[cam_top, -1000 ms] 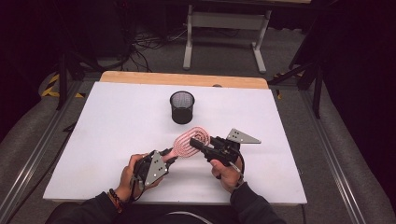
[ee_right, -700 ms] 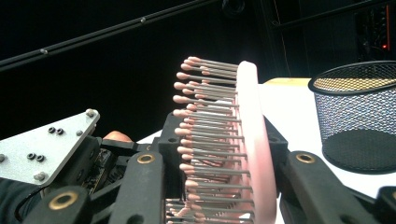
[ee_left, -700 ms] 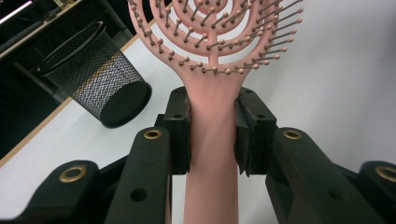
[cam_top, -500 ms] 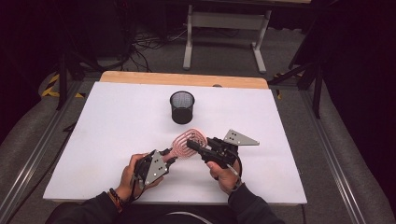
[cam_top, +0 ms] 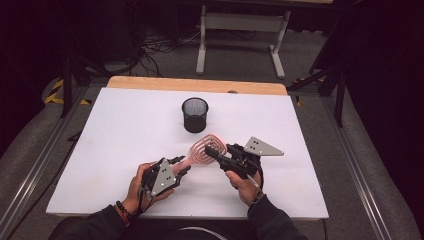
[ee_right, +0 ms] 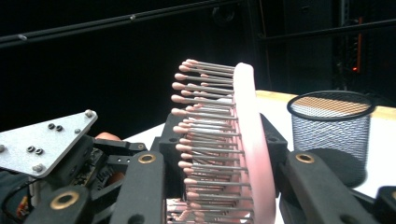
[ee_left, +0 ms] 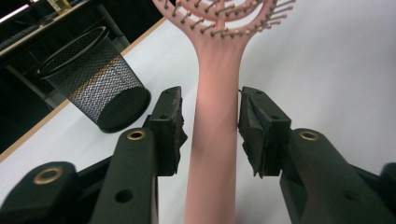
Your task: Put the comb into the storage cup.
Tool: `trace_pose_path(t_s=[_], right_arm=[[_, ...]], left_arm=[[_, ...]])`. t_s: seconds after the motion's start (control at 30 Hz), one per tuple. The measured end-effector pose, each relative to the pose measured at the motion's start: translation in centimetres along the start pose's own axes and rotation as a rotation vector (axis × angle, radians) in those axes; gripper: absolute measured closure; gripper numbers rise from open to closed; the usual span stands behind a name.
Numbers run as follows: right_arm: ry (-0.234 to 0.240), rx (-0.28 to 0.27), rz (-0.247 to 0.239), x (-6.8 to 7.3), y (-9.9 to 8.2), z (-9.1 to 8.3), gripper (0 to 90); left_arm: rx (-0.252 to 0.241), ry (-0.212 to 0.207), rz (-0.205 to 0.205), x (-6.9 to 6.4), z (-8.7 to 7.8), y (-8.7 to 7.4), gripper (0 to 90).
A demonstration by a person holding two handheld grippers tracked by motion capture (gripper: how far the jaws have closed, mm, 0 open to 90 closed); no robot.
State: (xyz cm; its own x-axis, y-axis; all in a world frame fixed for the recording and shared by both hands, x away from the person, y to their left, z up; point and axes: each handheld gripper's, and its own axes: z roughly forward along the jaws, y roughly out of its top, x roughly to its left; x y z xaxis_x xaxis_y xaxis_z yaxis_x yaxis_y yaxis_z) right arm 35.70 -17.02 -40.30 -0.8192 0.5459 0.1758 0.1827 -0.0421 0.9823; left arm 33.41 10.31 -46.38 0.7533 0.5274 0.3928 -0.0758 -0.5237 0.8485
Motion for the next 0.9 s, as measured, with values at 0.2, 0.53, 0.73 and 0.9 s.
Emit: trace_pose_path(t_s=[0.2,0.53,0.73,0.9], right_arm=[[-0.030,-0.008,-0.025,-0.2,0.4,-0.6,62.9],[-0.071,-0.025,-0.058,-0.4,1.1,-1.5,62.9],[-0.086,-0.029,-0.076,-0.5,1.4,-1.8,62.9],[-0.096,-0.035,-0.078,-0.6,1.5,-2.1,62.9]], left_arm=[[-0.006,-0.025,-0.016,0.4,-0.1,-0.1,51.7],[0.001,-0.078,-0.032,1.8,-0.5,-0.4,30.4],[-0.014,-0.125,-0.075,3.1,-1.1,-0.8,23.3],[-0.029,-0.134,-0.091,4.0,-1.8,-1.2,17.8]])
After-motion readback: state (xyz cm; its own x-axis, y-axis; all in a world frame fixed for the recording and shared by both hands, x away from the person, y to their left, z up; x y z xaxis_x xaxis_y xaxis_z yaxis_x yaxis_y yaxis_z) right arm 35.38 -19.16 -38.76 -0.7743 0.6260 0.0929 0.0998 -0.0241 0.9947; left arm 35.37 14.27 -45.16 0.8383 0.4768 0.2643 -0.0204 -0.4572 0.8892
